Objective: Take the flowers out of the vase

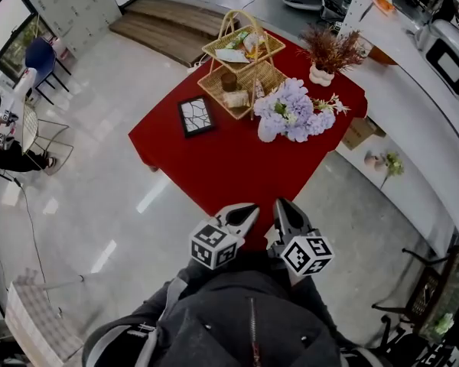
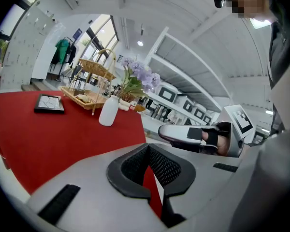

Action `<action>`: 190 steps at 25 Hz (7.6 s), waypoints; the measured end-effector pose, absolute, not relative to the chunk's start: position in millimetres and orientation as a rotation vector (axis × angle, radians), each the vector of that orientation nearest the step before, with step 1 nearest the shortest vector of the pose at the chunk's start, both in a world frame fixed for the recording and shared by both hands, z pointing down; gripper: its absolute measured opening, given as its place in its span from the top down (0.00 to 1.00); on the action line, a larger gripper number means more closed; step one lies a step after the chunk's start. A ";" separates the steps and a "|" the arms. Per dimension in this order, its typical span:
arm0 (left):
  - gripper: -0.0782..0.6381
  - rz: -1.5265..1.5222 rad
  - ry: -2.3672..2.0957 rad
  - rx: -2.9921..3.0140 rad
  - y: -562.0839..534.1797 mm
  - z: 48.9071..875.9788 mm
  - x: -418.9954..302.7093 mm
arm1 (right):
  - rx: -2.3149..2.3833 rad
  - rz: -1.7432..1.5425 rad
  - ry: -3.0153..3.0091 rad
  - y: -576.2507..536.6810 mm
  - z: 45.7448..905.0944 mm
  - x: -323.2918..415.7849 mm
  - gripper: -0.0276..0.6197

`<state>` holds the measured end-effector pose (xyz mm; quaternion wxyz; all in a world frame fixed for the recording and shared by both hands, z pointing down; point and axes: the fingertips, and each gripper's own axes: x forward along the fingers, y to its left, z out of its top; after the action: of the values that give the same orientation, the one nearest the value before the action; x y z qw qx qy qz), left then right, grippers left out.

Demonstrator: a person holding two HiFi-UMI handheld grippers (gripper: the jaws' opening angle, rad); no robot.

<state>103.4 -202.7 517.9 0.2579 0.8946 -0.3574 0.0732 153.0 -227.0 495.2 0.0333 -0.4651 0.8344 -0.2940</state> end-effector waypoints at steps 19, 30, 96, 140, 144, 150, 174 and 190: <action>0.88 0.145 -1.050 2.530 -271.2 481.7 95.8 | -1.569 -0.593 2.570 -287.8 472.9 156.6 0.93; 0.88 0.115 -1.056 2.532 -322.3 478.7 86.1 | -1.668 -0.488 2.448 -343.4 465.8 149.5 0.74; 0.88 0.176 -1.068 2.381 -356.2 521.1 42.0 | -1.905 -0.186 2.465 -458.1 456.2 123.4 0.91; 0.88 0.109 -1.101 2.459 -333.9 486.9 51.6 | -1.750 -0.003 2.502 -424.3 350.0 138.5 0.92; 0.88 0.104 -1.091 2.479 -331.4 482.0 57.9 | -1.742 0.027 2.503 -416.3 337.6 145.5 0.92; 0.88 0.097 -1.088 2.490 -324.6 479.2 62.7 | -1.713 0.021 2.538 -399.1 329.0 151.0 0.92; 0.88 0.129 -1.079 2.439 -286.9 498.3 60.0 | -1.705 -0.327 2.754 -319.8 441.9 132.6 0.92; 0.88 0.128 -1.112 2.397 -275.1 507.3 53.2 | -1.594 -0.423 2.846 -291.9 467.4 110.2 0.92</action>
<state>53.2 -275.1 507.3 0.2456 0.8784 -0.4074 0.0469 110.2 -291.9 467.4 -0.0739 -0.4833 0.8628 -0.1284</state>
